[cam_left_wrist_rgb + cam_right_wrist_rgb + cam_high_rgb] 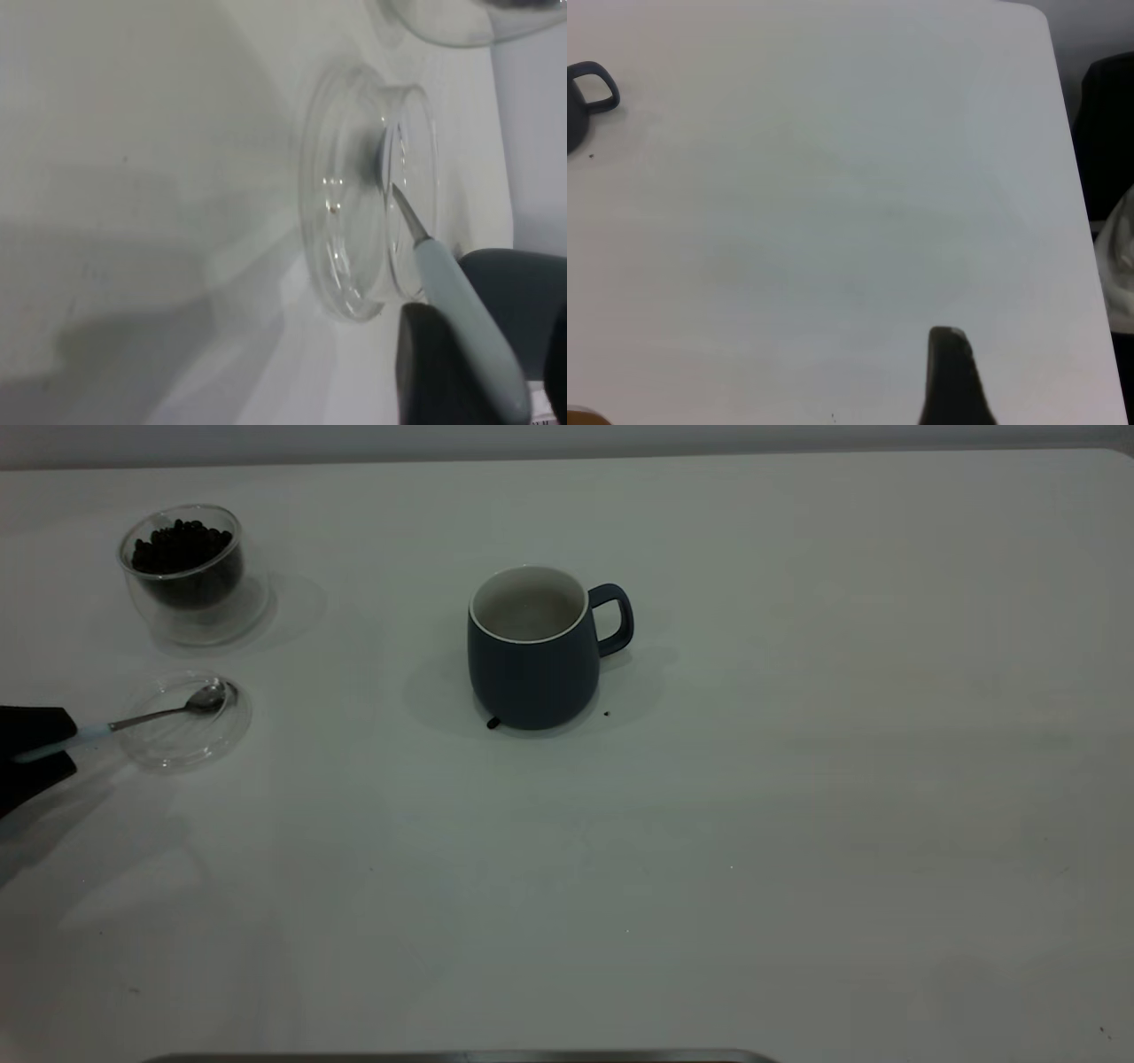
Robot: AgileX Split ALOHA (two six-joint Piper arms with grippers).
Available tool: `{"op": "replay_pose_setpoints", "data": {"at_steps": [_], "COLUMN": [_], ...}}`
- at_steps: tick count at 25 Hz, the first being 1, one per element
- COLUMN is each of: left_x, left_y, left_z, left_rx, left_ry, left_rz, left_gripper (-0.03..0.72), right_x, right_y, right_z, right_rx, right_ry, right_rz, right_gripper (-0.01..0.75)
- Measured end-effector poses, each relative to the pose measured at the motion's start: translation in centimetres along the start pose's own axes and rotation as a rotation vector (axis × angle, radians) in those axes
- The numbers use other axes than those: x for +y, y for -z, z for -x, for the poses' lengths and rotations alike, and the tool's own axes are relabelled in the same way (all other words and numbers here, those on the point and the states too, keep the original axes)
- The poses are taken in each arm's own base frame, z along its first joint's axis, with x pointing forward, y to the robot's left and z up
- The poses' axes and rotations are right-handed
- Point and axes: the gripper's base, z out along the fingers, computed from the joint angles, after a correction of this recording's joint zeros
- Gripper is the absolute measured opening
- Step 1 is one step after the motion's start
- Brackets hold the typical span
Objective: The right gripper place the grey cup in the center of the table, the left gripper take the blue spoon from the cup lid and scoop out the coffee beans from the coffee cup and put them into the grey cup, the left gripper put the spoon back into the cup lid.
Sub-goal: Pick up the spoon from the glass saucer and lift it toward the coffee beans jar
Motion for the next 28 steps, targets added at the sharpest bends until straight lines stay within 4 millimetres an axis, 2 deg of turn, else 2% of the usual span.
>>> {"op": "replay_pose_setpoints", "data": {"at_steps": [6, 9, 21, 28], "left_x": [0.0, 0.0, -0.01, -0.36], "left_y": [0.0, 0.0, 0.0, 0.36], "left_z": [0.02, 0.02, 0.03, 0.37], "left_rx": [0.0, 0.0, -0.001, -0.035], "left_ry": [-0.001, -0.001, -0.006, 0.024], "left_rz": [0.0, 0.0, -0.001, -0.058], "left_gripper": [0.199, 0.146, 0.133, 0.133], "right_x": [0.0, 0.0, 0.0, 0.0], "right_y": [0.0, 0.0, 0.0, 0.0], "right_z": [0.0, 0.0, 0.0, 0.0], "right_rx": [0.0, 0.0, 0.0, 0.0], "right_ry": [0.0, 0.0, 0.0, -0.001], "right_rz": [0.0, 0.0, 0.0, 0.0], "right_gripper": [0.461, 0.461, 0.461, 0.461]}}
